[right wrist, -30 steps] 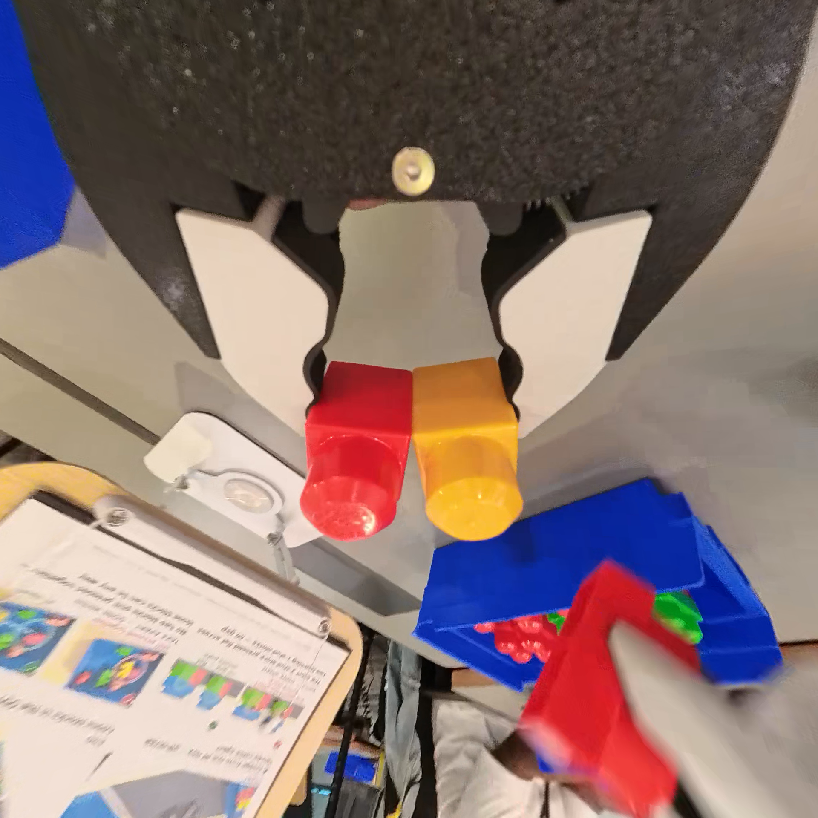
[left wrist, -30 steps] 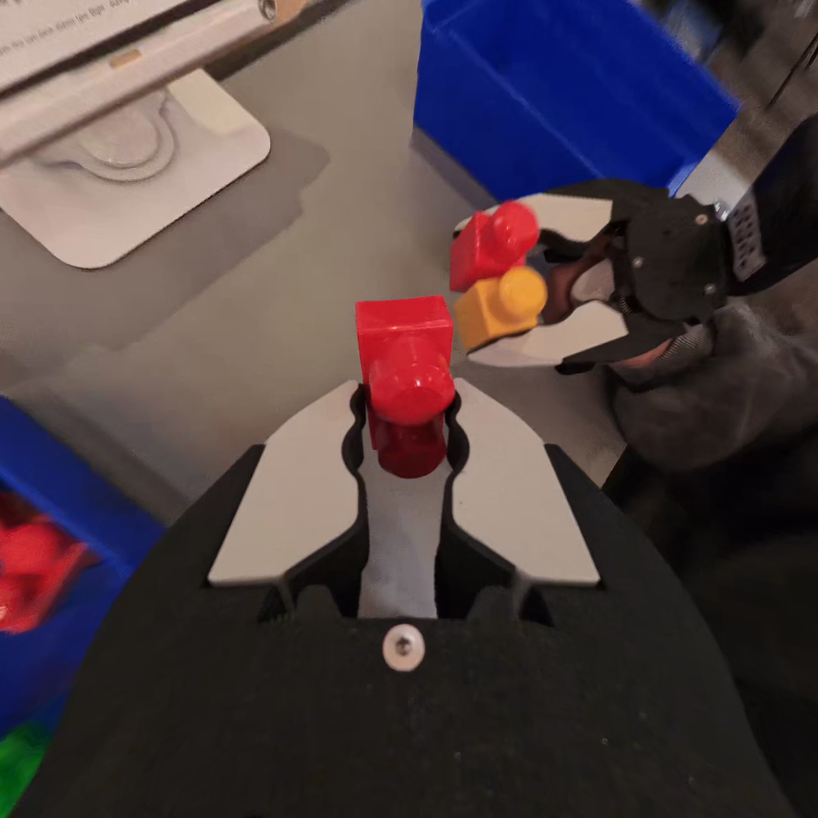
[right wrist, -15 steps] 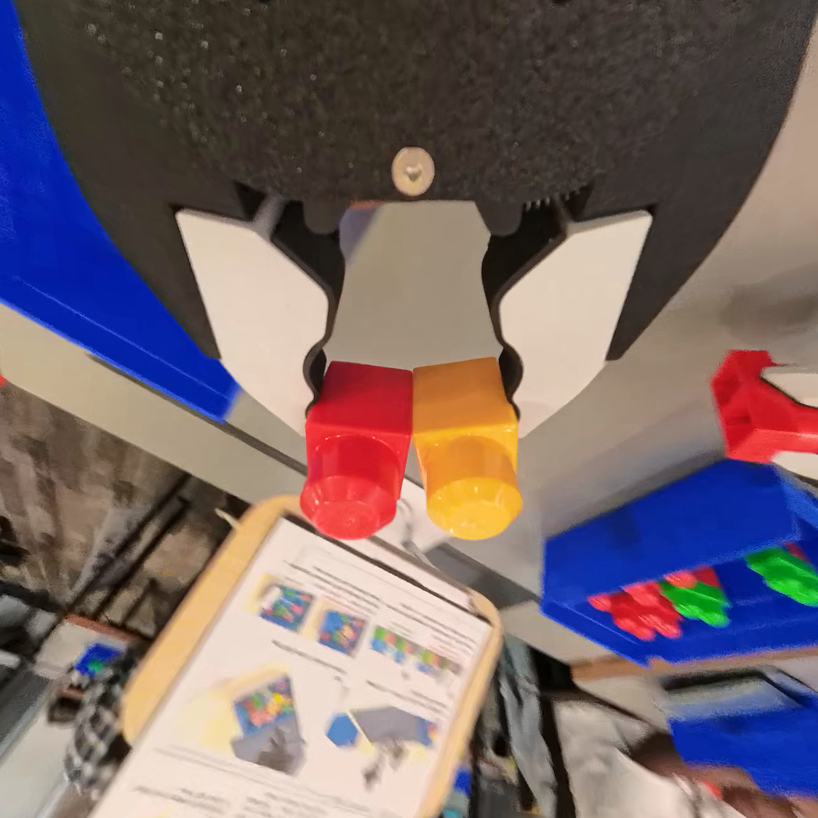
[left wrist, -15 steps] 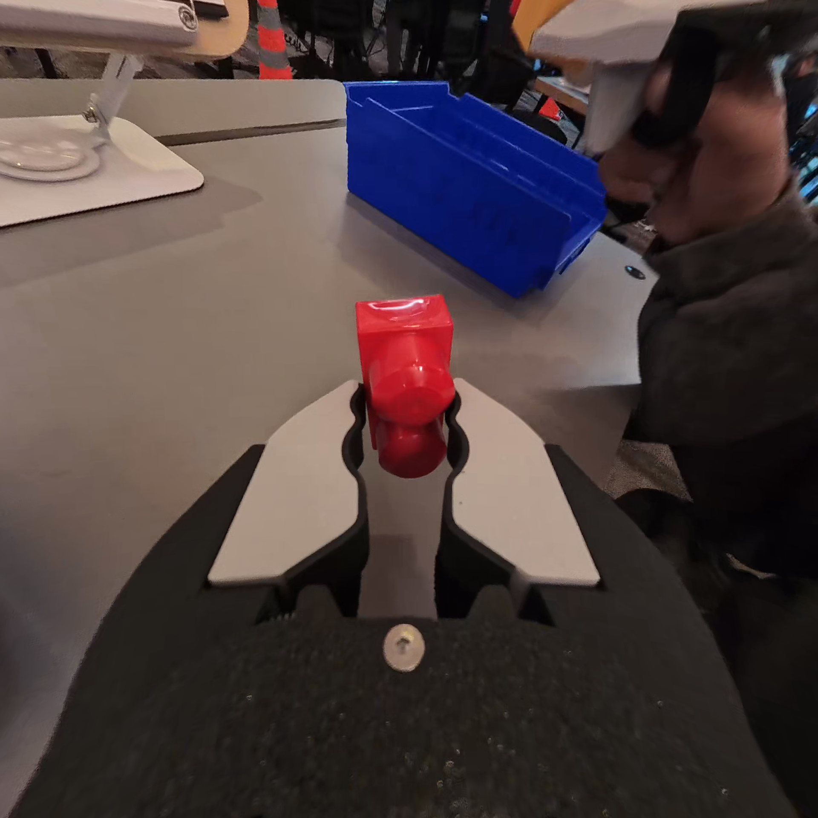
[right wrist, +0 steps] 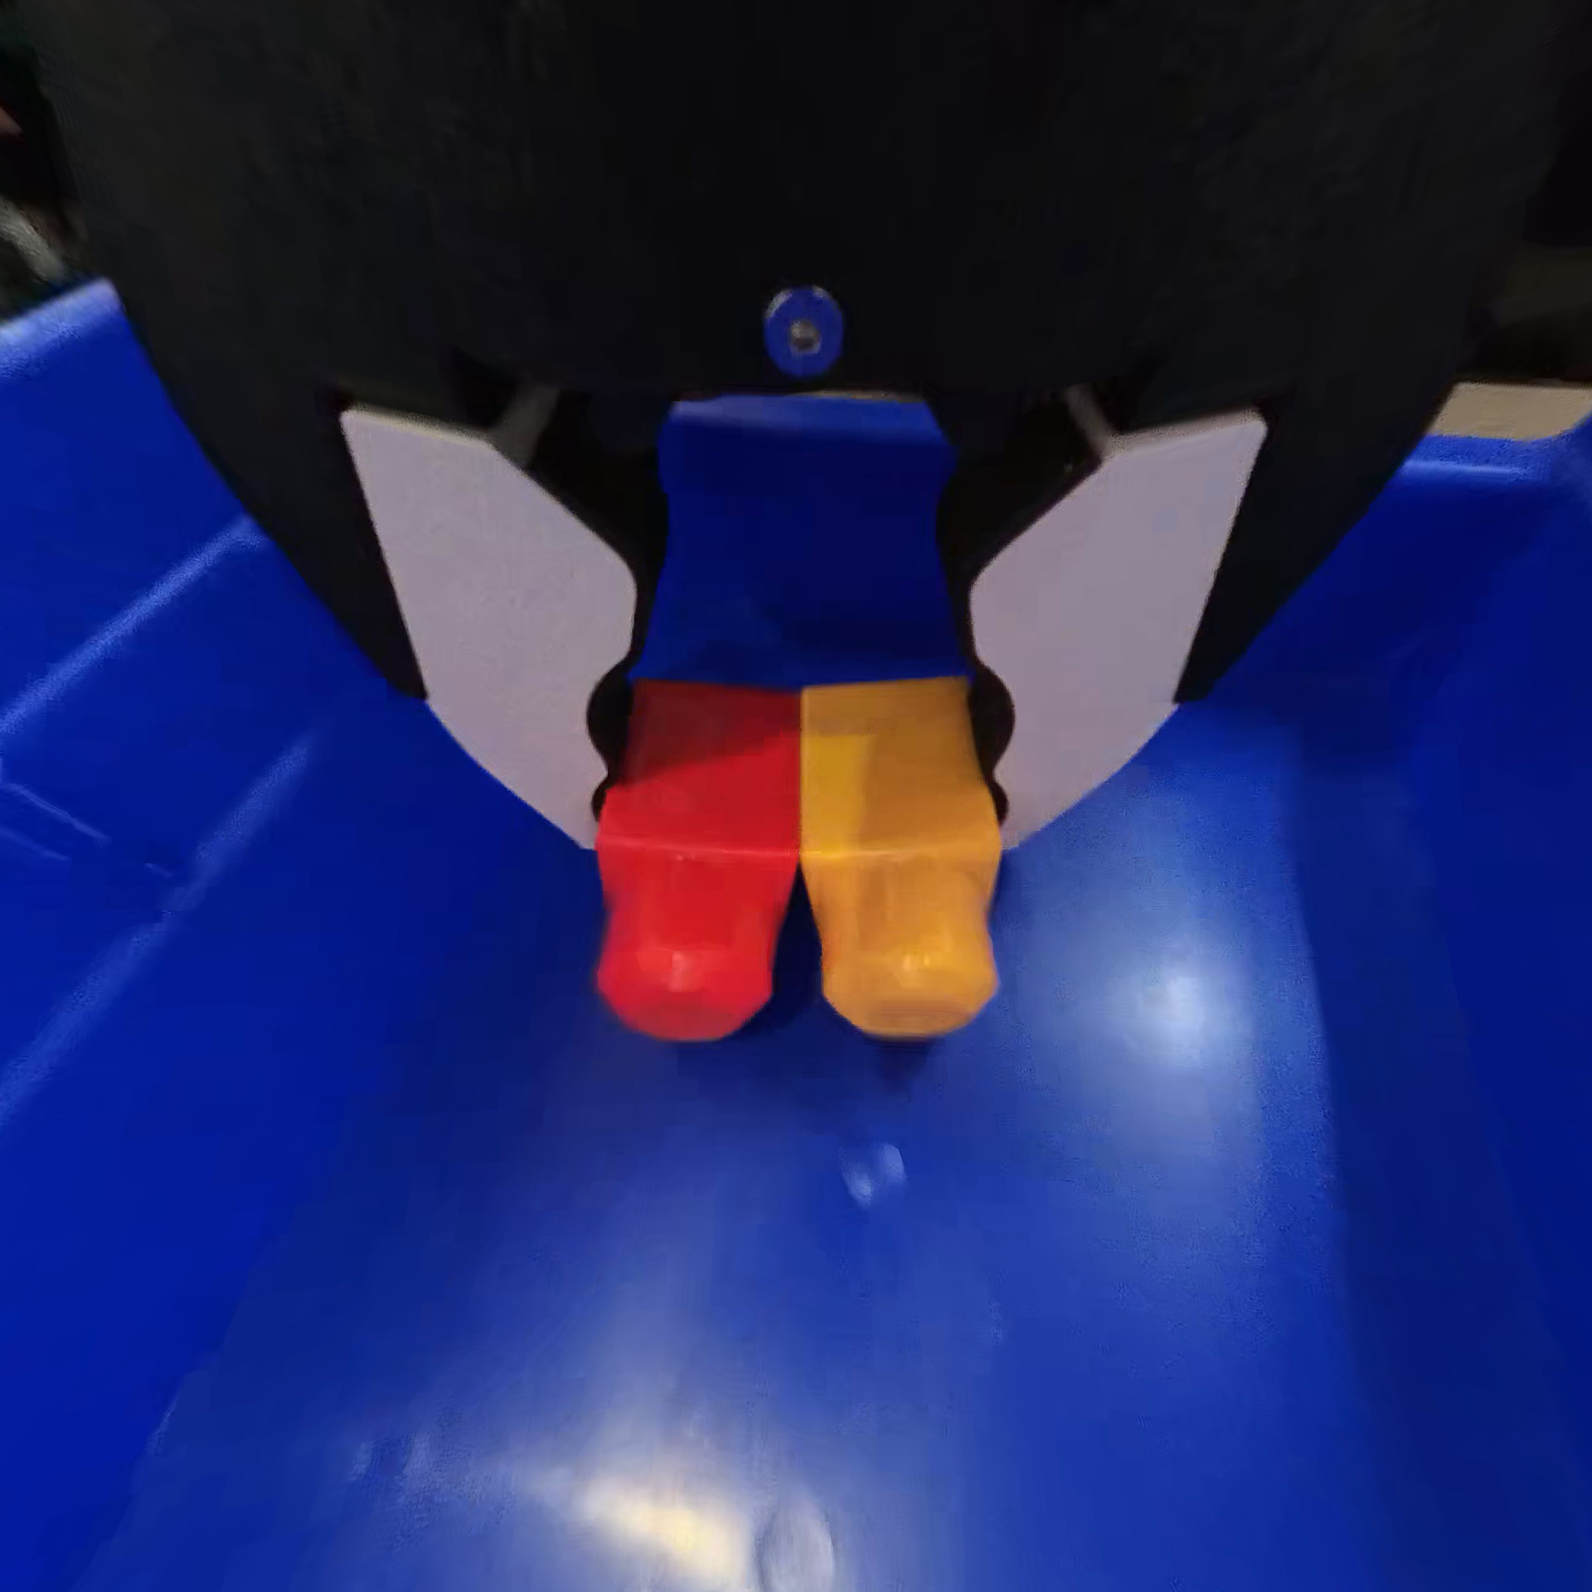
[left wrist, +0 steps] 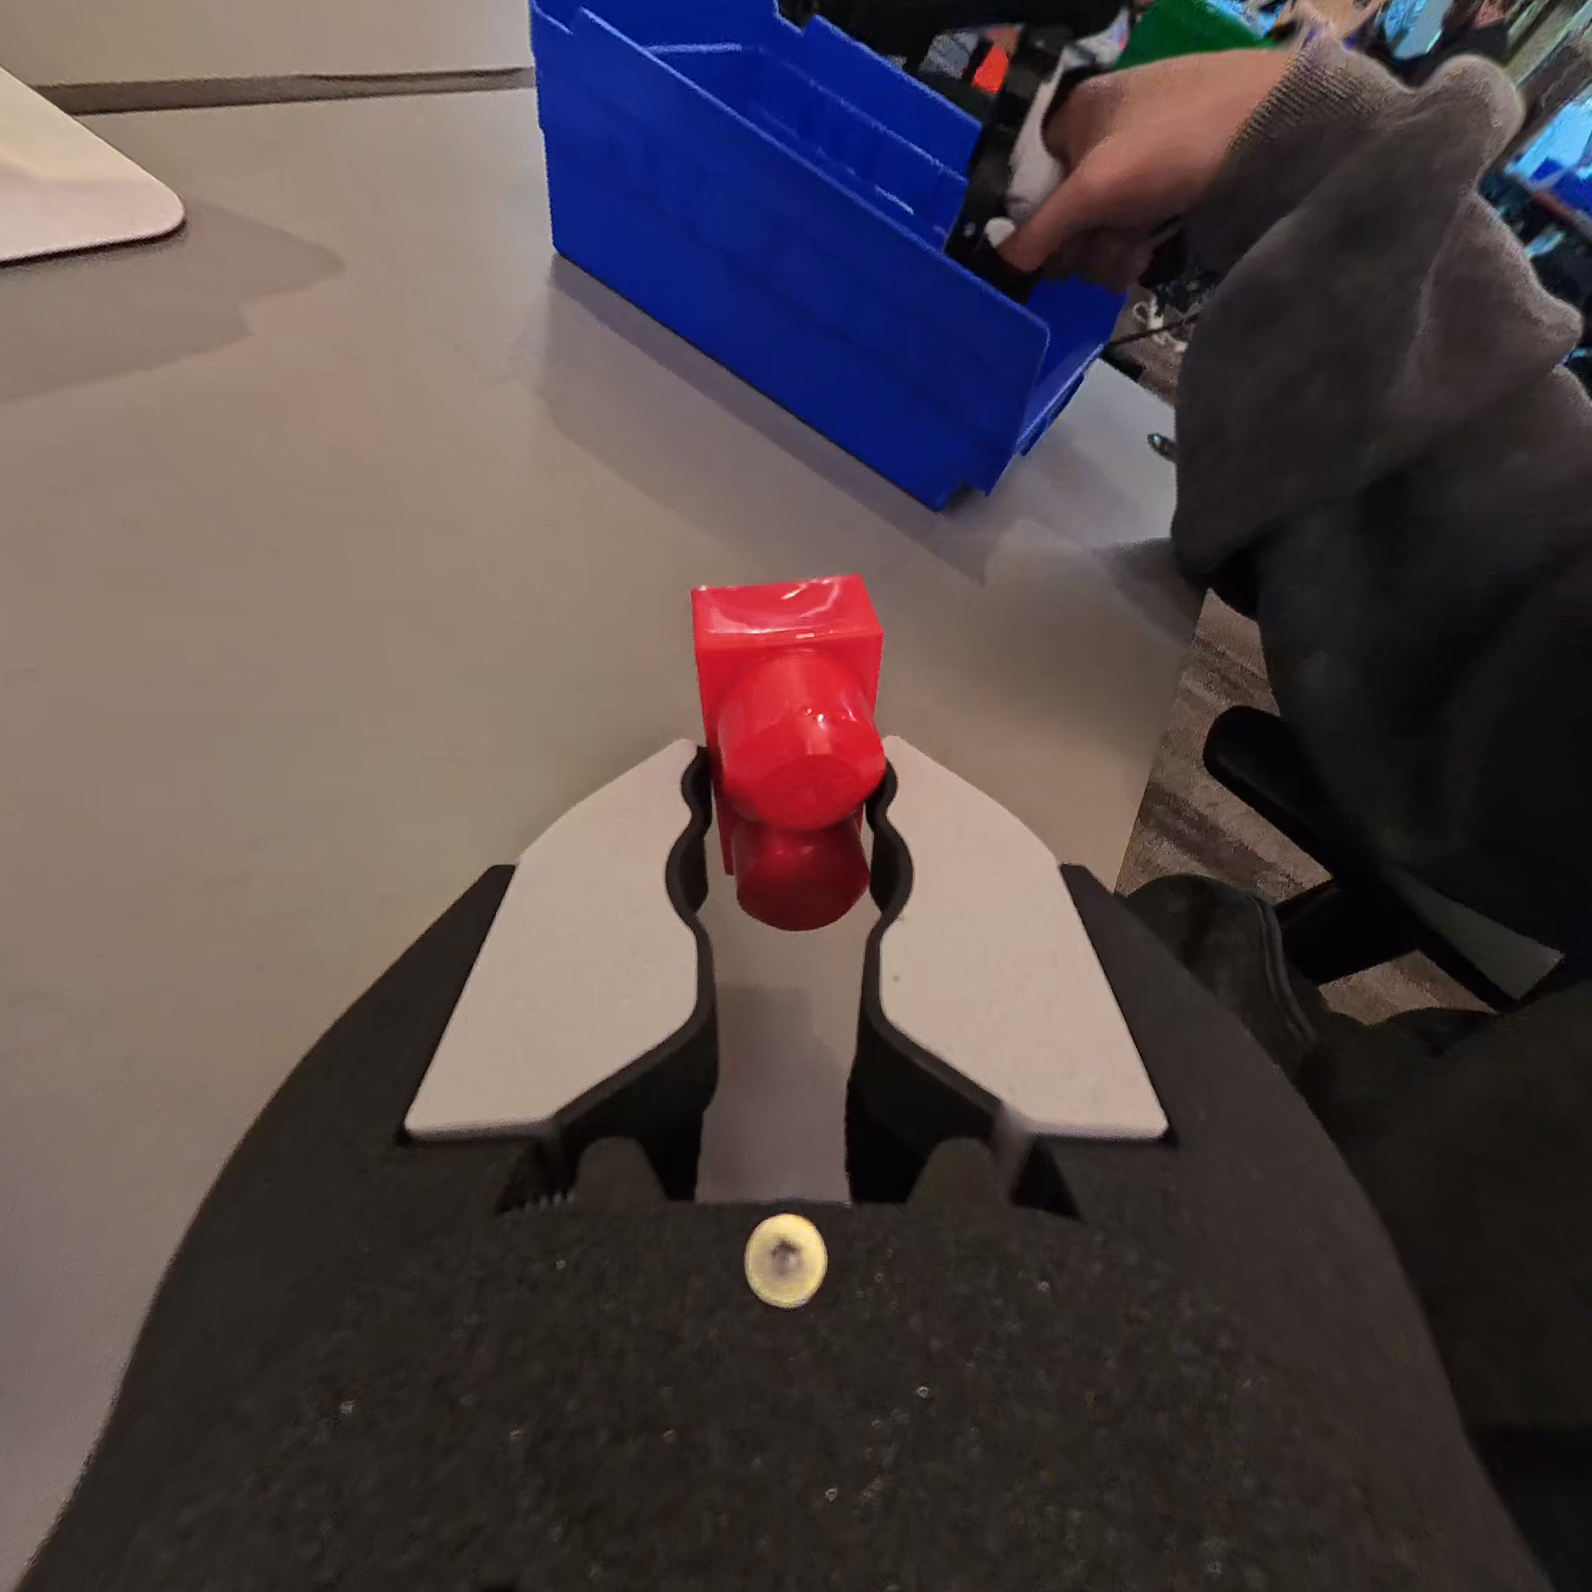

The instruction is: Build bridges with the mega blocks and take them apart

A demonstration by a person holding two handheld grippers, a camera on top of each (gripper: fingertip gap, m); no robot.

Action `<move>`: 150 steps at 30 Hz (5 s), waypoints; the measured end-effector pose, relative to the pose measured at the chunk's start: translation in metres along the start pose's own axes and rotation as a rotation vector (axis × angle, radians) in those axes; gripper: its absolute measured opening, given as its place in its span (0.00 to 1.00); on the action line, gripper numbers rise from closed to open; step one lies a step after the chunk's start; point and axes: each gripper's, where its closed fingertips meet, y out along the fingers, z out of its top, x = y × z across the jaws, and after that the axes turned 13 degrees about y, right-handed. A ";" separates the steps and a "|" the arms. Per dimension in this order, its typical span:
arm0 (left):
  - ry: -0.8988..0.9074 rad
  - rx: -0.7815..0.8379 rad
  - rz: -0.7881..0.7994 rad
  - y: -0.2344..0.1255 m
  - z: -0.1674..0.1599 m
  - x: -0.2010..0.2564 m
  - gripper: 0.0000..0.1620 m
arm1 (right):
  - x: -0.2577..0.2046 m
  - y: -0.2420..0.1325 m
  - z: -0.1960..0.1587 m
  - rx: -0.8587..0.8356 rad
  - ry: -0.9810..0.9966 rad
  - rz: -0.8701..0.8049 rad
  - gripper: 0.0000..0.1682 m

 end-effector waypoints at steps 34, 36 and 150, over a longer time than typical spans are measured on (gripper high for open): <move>0.123 -0.774 -0.008 0.039 -0.019 -0.055 0.21 | -0.248 -0.085 -0.087 1.109 -0.210 0.486 0.37; 0.151 -0.868 -0.020 0.057 -0.019 -0.062 0.21 | -0.244 -0.083 -0.086 1.095 -0.201 0.487 0.37; 0.038 -0.144 0.142 -0.004 -0.062 0.008 0.36 | -0.267 -0.085 -0.095 0.962 -0.296 0.845 0.35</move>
